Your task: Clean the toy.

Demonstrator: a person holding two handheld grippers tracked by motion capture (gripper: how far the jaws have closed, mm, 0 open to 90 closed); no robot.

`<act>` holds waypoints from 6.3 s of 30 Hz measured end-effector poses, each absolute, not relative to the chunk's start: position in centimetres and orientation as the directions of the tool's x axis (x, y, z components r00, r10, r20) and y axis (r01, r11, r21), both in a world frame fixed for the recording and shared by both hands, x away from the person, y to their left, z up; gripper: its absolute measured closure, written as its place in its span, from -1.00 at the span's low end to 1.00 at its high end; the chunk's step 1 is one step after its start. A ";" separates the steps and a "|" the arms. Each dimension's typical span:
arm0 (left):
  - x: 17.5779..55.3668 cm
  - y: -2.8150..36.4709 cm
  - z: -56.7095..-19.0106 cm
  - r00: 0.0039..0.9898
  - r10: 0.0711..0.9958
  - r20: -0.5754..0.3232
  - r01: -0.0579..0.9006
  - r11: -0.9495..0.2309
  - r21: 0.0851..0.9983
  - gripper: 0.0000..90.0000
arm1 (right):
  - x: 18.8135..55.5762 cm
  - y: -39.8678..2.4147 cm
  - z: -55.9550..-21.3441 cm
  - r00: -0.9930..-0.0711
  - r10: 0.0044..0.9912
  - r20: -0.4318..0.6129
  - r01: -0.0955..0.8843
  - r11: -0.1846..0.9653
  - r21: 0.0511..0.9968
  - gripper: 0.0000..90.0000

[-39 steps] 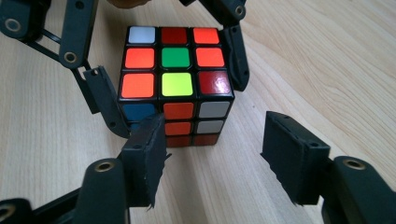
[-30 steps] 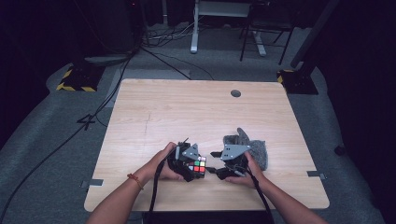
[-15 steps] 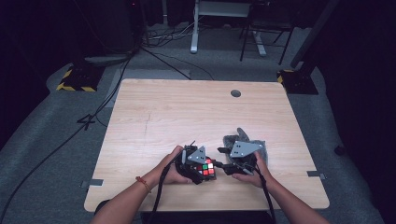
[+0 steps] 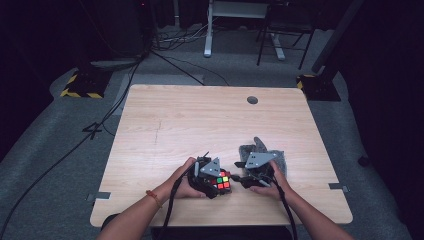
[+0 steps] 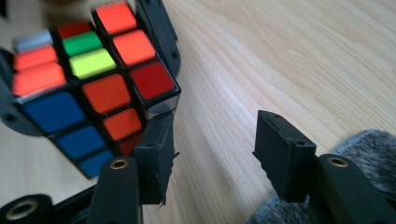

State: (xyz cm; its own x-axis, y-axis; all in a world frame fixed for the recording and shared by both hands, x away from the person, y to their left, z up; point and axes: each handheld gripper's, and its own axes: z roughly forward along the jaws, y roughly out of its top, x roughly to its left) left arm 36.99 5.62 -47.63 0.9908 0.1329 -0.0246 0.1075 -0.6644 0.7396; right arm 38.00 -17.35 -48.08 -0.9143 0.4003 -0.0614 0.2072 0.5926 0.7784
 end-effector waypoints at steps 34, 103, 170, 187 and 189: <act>36.9 5.0 -46.9 0.994 0.100 0.052 0.029 -0.666 0.746 -0.25 | 38.1 -18.4 -46.9 -0.907 0.417 -0.064 0.202 0.562 0.802 0.06; 37.2 6.3 -48.1 0.992 0.125 0.012 0.073 -0.649 0.757 -0.28 | 37.3 -18.4 -47.1 -0.943 0.334 -0.017 0.184 0.561 0.807 -0.07; 37.0 4.0 -47.1 0.976 0.183 0.121 0.062 -0.759 0.648 -0.26 | 35.9 -20.7 -41.4 -0.947 0.320 0.016 0.179 0.489 0.854 0.70; 37.3 3.7 -46.4 0.972 0.199 0.124 0.069 -0.749 0.659 -0.25 | 35.6 -16.2 -42.2 -0.927 0.350 -0.131 0.118 0.607 0.786 0.68; 37.3 4.0 -46.5 0.973 0.197 0.119 0.070 -0.747 0.662 -0.25 | 35.8 -16.5 -42.4 -0.920 0.366 -0.141 0.123 0.610 0.783 0.68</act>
